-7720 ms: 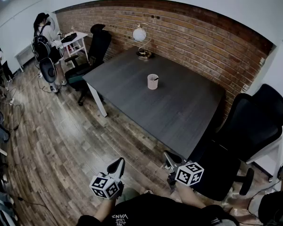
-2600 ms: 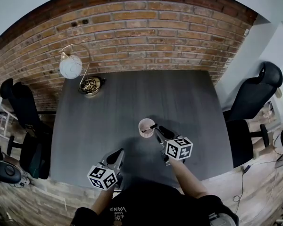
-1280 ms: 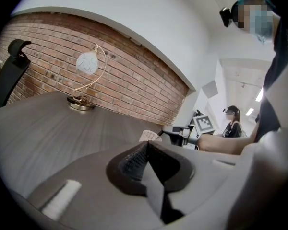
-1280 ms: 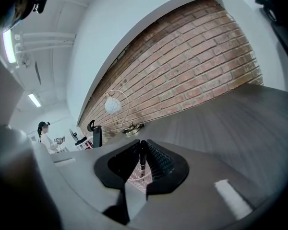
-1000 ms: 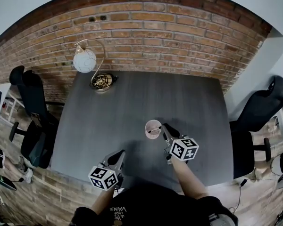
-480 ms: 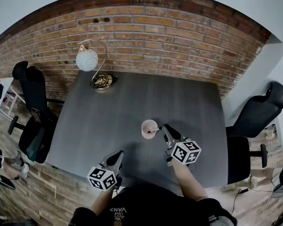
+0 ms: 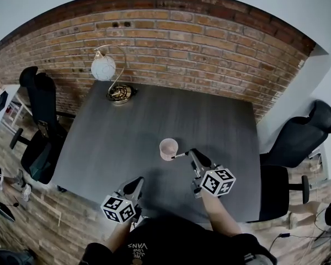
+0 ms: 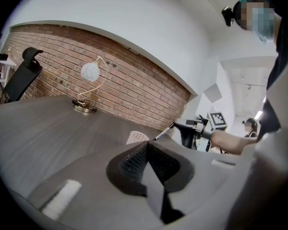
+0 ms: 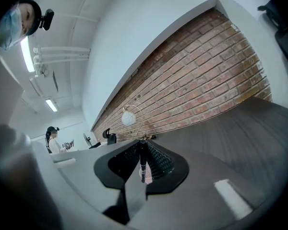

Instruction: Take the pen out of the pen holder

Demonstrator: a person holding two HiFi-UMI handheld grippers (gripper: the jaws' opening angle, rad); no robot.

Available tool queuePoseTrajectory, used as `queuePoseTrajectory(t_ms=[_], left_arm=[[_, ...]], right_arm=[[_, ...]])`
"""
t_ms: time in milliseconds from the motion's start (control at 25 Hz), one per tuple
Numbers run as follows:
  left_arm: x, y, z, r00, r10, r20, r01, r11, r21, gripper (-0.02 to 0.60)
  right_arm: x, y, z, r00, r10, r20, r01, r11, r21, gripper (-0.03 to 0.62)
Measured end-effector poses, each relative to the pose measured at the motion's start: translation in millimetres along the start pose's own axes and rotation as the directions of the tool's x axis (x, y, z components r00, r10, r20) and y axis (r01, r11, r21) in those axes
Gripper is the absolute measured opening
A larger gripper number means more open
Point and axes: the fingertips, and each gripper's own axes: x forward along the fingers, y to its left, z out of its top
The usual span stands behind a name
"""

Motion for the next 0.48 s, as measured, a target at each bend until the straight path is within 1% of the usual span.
queuePoseTrajectory(t_ms=[480], left_arm=[[-1.6, -37.4, -16.9, 0.999, 0.041, 0.02, -0.041, 0.999, -0.01, 0.052]], right_arm=[[-44.3, -11.4, -17.1, 0.997, 0.045, -0.058, -0.044, 0.999, 0.026, 0.044]])
